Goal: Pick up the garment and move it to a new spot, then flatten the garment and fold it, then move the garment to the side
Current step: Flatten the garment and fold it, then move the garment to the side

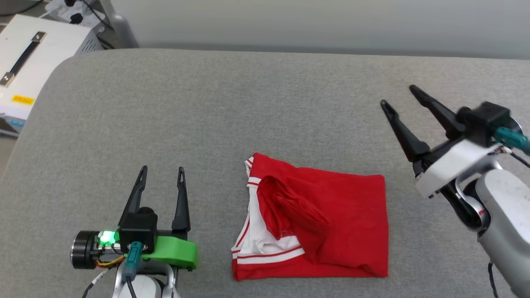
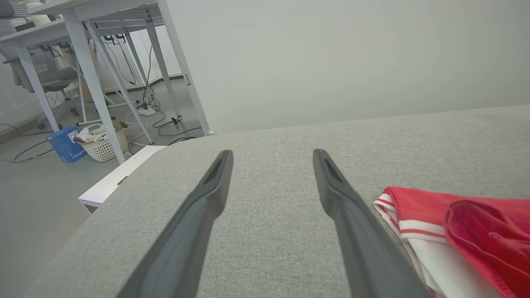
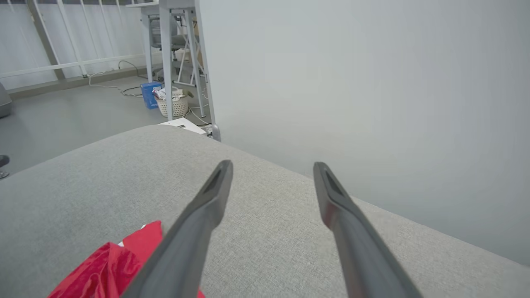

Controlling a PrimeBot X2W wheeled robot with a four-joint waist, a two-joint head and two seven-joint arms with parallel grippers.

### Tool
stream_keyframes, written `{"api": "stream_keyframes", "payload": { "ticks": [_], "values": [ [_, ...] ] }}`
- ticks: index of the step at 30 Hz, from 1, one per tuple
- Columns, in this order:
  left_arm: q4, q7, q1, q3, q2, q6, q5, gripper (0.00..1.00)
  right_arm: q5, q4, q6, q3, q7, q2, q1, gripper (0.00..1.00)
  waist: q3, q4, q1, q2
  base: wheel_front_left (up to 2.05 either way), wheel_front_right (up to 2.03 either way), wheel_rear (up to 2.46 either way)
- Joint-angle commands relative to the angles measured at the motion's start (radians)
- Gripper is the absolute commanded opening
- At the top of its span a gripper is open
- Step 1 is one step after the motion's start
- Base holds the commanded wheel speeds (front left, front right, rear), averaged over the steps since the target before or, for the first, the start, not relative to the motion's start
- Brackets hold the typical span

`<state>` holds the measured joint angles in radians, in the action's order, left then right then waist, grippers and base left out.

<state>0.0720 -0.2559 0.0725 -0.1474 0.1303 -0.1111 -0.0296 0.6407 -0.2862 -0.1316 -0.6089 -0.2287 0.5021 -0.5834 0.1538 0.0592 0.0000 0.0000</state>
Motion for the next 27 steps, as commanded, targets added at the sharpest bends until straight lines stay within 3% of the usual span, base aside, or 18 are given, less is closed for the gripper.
{"api": "stream_keyframes", "payload": {
  "ticks": [1,11,19,27],
  "values": [
    [-0.008,-0.006,-0.016,0.006,0.01,-0.001,0.006,1.0,-0.038,-0.004,0.001,0.055,-0.017,-0.027,0.044,1.0,-0.026,-0.029,0.0,0.0,0.0,0.0,0.0],
    [-0.042,-0.006,-0.065,0.014,0.011,-0.001,0.003,1.0,-0.312,0.162,0.001,0.453,-0.033,-0.218,0.371,1.0,-0.06,-0.058,0.0,0.0,0.0,0.0,0.0],
    [-0.044,-0.006,-0.087,0.012,0.01,0.01,-0.002,1.0,-0.378,0.266,0.001,0.548,-0.033,-0.319,0.542,1.0,-0.071,-0.05,0.0,0.0,0.0,0.0,0.0],
    [-0.047,-0.006,-0.089,0.01,0.005,0.014,0.0,1.0,-0.411,0.306,0.001,0.568,-0.033,-0.358,0.627,1.0,-0.063,-0.035,0.0,0.0,0.0,0.0,0.0]
  ]
}}
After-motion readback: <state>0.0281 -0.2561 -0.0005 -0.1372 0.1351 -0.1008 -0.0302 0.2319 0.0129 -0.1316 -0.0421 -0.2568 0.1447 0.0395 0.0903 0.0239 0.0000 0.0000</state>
